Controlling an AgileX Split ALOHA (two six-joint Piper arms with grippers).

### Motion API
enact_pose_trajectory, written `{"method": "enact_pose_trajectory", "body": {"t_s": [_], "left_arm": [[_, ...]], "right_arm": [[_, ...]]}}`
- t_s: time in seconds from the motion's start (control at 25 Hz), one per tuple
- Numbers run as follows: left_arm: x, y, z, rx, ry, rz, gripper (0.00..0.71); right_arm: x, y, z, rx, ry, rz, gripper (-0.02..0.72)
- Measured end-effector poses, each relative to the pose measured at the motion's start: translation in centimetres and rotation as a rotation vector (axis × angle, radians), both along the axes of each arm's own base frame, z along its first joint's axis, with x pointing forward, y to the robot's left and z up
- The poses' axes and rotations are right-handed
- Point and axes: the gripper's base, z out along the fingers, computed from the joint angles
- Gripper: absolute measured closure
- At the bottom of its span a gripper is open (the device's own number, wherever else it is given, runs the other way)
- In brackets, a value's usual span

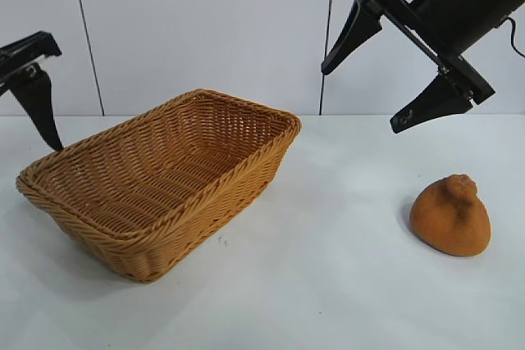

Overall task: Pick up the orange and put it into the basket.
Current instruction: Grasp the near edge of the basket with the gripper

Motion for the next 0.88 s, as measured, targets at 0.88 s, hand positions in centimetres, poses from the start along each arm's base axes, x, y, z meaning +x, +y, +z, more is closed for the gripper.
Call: {"method": "enact_pose_trajectory", "body": {"t_s": [0.88], "left_arm": [[3.1, -0.8, -8.8, -0.004, 0.068, -0.012, 0.161]], "right_arm": [[0.0, 0.0, 0.0, 0.0, 0.0, 0.0, 0.01]]}}
